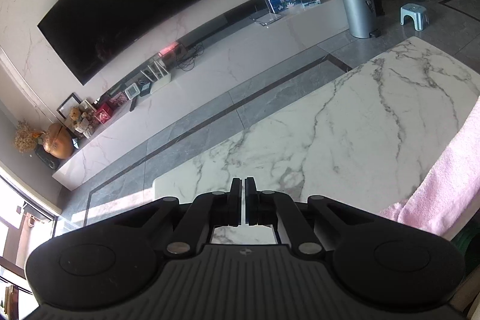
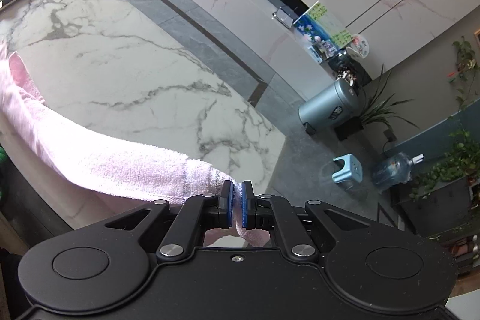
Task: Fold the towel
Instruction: 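Lift the towel with both grippers and shake it out flat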
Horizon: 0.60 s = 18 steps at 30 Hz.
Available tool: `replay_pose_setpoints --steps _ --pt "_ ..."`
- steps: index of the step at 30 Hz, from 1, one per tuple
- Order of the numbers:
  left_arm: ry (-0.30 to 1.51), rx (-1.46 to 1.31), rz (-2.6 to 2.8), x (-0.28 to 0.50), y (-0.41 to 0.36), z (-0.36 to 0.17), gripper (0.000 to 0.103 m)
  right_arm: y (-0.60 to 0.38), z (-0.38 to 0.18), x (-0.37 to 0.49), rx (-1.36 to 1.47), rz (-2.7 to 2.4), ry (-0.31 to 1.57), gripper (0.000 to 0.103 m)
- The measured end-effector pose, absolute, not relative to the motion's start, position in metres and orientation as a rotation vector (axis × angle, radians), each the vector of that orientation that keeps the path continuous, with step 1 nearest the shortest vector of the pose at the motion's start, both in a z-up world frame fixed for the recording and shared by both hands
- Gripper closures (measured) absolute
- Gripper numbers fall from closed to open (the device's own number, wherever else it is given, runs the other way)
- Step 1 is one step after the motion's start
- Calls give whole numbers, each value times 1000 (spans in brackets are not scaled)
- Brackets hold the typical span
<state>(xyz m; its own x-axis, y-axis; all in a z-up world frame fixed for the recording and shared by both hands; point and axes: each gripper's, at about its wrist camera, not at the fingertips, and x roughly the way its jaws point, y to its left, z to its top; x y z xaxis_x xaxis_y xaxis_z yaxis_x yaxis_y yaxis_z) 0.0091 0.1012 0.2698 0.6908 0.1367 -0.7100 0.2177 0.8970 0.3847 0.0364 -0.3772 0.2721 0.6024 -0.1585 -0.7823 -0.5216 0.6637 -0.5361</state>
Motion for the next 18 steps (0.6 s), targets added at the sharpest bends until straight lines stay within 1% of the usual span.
replay_pose_setpoints --steps 3,8,18 --pt "874 457 -120 23 88 236 102 -371 258 46 -858 254 952 99" --pt "968 448 -232 32 69 185 101 -364 212 77 -873 268 1030 99" --pt "1120 386 -407 50 42 108 101 -363 134 162 -866 202 1141 99"
